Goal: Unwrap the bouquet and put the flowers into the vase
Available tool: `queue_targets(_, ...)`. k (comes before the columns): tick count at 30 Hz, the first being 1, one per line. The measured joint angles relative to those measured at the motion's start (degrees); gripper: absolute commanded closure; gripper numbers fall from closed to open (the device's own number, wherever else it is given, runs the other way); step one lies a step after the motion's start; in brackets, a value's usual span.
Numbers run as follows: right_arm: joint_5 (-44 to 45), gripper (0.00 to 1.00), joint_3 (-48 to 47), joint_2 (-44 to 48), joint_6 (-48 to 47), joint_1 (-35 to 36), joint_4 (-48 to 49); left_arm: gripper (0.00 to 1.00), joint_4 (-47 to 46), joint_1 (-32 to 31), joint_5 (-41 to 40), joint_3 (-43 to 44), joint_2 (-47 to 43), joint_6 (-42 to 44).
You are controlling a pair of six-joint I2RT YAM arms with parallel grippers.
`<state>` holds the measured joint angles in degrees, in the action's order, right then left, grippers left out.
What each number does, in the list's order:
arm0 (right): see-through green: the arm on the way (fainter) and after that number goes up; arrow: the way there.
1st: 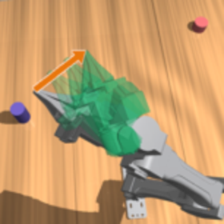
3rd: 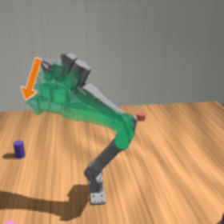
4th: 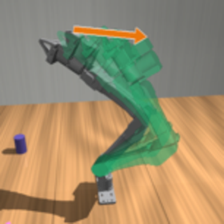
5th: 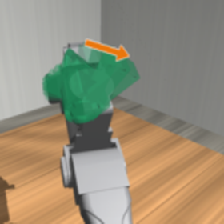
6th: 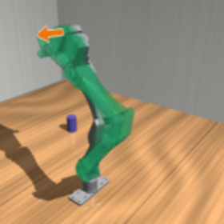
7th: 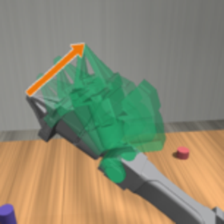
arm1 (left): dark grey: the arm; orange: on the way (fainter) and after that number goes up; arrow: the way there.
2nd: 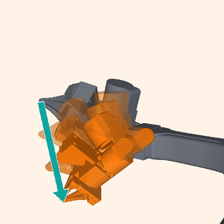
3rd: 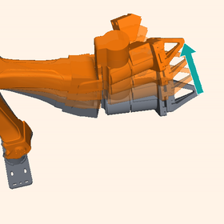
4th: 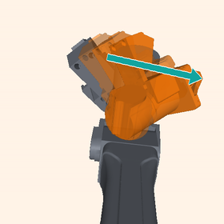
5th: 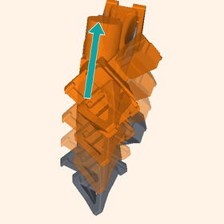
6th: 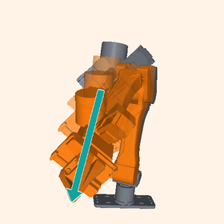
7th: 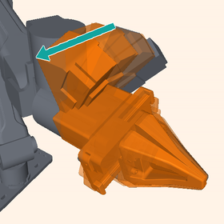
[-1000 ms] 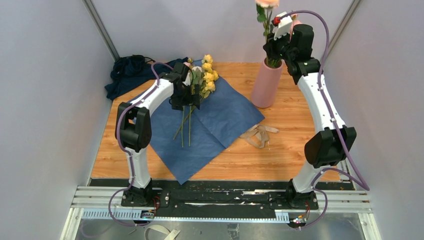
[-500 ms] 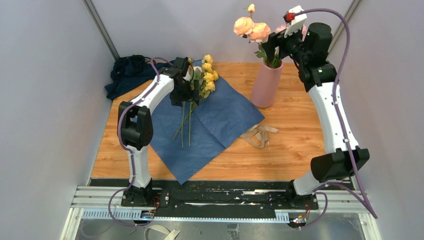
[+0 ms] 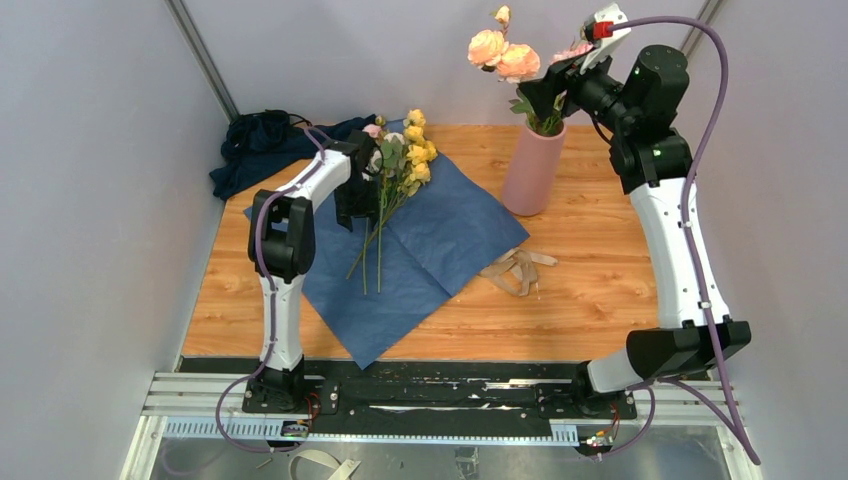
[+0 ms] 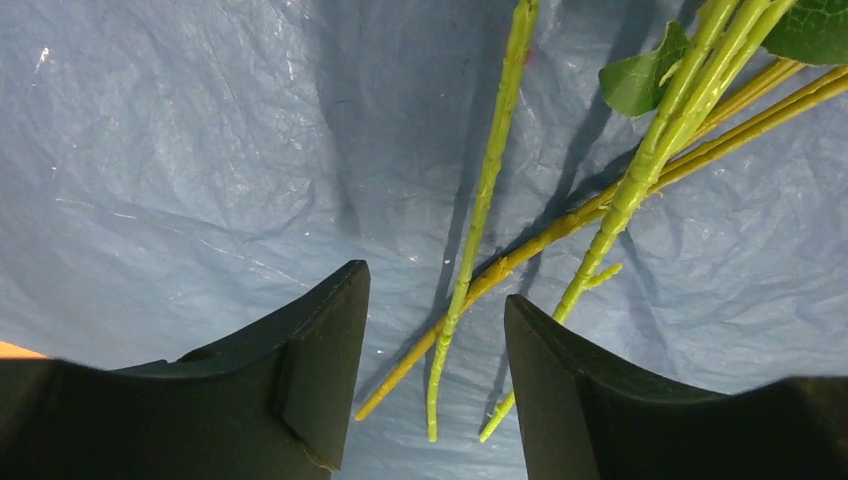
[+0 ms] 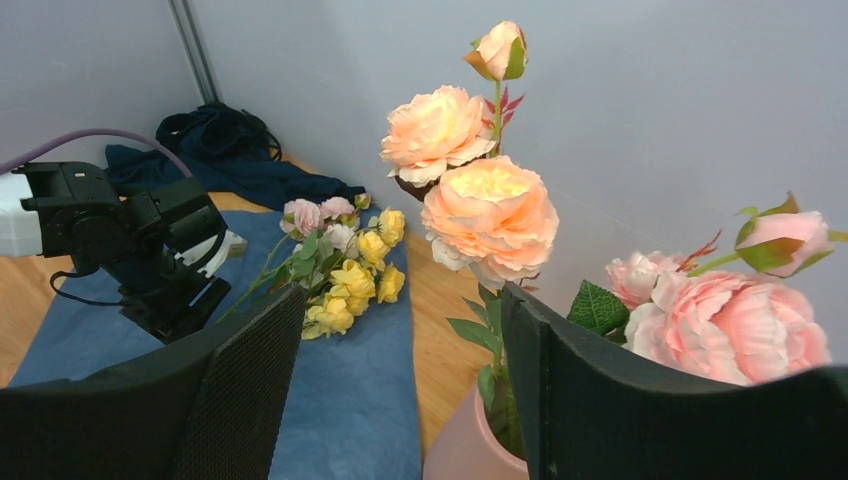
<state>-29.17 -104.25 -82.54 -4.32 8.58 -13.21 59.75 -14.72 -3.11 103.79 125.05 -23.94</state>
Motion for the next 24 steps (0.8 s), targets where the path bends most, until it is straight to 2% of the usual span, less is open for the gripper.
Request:
queue_targets(12, -2.89, 0.27, 1.4, -1.64, 3.04, 0.02, 0.42, 0.51, 0.13, -0.04, -2.97, 0.04, 2.67, 0.0)
queue_targets(16, -3.96, 0.28, 1.4, -1.64, 3.23, 0.07, 0.37, 0.71, -0.5, -0.02, -2.6, 0.59, 3.8, 0.52)
queue_targets(17, -4.15, 0.28, 1.4, -1.64, 3.26, 0.09, 0.35, 0.92, -0.52, -0.02, -2.62, 0.59, 3.8, 0.81)
queue_targets(18, -4.37, 0.28, 1.4, -1.64, 3.26, 0.22, 0.35, 1.0, -0.46, -0.02, -2.71, 0.59, 3.85, 1.11)
queue_targets(24, -5.4, 0.28, 1.22, -1.79, 2.71, 2.14, -0.48, 1.0, -0.7, -0.02, -2.73, 0.35, 3.76, 1.42)
